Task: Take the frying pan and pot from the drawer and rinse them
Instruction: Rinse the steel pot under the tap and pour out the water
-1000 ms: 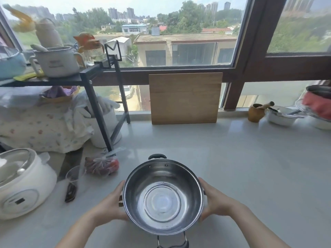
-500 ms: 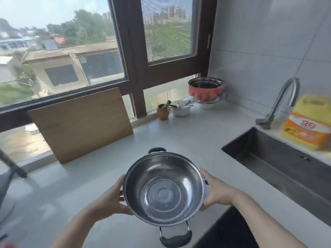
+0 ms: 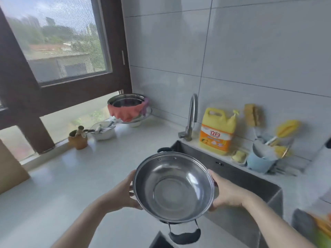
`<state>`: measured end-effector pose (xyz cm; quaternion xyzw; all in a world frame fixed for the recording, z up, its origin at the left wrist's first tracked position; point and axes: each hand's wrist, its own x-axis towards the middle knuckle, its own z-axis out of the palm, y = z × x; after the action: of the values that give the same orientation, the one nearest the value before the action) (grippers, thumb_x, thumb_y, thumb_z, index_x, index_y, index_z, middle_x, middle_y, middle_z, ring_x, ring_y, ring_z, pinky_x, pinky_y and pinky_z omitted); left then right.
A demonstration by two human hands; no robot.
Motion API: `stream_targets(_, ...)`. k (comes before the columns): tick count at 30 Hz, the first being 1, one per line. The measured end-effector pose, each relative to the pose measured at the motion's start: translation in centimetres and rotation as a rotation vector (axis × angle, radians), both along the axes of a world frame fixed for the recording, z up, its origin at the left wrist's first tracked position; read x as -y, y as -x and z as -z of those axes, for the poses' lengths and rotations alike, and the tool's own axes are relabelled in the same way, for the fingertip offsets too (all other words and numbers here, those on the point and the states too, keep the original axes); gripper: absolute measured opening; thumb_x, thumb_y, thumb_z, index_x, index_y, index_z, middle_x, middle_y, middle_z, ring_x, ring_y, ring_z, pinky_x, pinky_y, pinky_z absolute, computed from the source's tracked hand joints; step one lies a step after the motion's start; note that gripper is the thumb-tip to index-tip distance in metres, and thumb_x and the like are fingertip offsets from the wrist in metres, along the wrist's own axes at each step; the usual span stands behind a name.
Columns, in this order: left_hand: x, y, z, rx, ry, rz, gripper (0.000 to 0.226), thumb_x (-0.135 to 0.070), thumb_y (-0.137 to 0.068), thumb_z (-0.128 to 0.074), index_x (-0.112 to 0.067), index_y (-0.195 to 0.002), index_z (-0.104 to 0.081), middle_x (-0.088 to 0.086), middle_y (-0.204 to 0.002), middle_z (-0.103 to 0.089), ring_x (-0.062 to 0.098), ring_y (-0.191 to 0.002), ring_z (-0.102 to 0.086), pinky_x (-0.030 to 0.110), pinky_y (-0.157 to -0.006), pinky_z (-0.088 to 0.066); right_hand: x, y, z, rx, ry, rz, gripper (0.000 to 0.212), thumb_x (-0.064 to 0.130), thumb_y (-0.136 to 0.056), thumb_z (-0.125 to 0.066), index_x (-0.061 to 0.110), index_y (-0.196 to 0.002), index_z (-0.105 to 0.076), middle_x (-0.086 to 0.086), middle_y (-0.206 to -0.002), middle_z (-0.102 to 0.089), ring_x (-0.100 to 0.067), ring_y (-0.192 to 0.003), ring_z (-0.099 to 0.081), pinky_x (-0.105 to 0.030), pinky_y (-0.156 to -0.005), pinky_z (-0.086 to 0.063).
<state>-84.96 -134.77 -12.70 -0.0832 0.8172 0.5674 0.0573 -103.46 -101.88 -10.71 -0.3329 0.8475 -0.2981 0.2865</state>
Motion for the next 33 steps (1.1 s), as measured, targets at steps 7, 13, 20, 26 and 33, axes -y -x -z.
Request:
stream_targets(7, -3.4, 10.3, 1.2, 0.017, -0.030, 0.104, 0.107, 0.005, -0.063, -0.087, -0.028, -0.145, -0.027, 0.004, -0.130, -0.057, 0.017, -0.115, -0.062, 0.032, -0.084, -0.056, -5.0, 6.5, 1.2, 0.045, -0.046, 0.100, 0.121, 0.030, -0.046, -0.091, 0.045, -0.143, -0.020, 0.023, -0.124, -0.056, 0.004, -0.116, -0.052, -0.028, -0.101, -0.047)
stream_targets(13, -3.6, 16.2, 2.7, 0.051, -0.073, 0.146, 0.112, -0.009, -0.058, -0.094, -0.040, -0.143, -0.027, -0.006, -0.133, -0.057, 0.013, -0.122, -0.059, 0.040, -0.091, -0.056, -5.2, 10.9, 3.1, 0.086, -0.086, 0.155, 0.118, 0.028, -0.047, -0.087, 0.044, -0.143, -0.019, 0.024, -0.123, -0.054, 0.005, -0.113, -0.050, -0.023, -0.097, -0.045)
stream_targets(20, -2.1, 20.0, 7.3, 0.130, -0.089, 0.095, 0.105, -0.012, -0.056, -0.096, -0.036, -0.137, -0.034, -0.001, -0.127, -0.062, 0.015, -0.116, -0.062, 0.035, -0.092, -0.055, -3.2, 15.5, 7.8, 0.183, -0.165, 0.160, 0.116, 0.029, -0.050, -0.088, 0.046, -0.140, -0.018, 0.025, -0.122, -0.054, 0.006, -0.113, -0.051, -0.022, -0.098, -0.045)
stream_targets(26, -1.5, 23.0, 11.6, 0.225, 0.008, 0.097, 0.107, -0.022, -0.052, -0.098, -0.037, -0.136, -0.033, -0.007, -0.127, -0.058, 0.009, -0.117, -0.059, 0.030, -0.091, -0.055, -2.1, 19.3, 14.3, 0.238, -0.219, 0.137, 0.105, 0.025, -0.050, -0.089, 0.047, -0.131, -0.026, 0.020, -0.118, -0.059, -0.001, -0.113, -0.055, -0.025, -0.097, -0.048)
stream_targets(33, -2.9, 24.8, 15.8, 0.328, 0.128, 0.066, 0.074, 0.006, -0.065, -0.084, -0.040, -0.102, -0.040, -0.015, -0.105, -0.055, 0.004, -0.095, -0.057, 0.012, -0.072, -0.052, -0.8, 22.3, 20.9, 0.285, -0.277, 0.058, 0.108, 0.022, -0.052, -0.089, 0.050, -0.131, -0.022, 0.017, -0.125, -0.054, -0.006, -0.118, -0.052, -0.031, -0.102, -0.047)
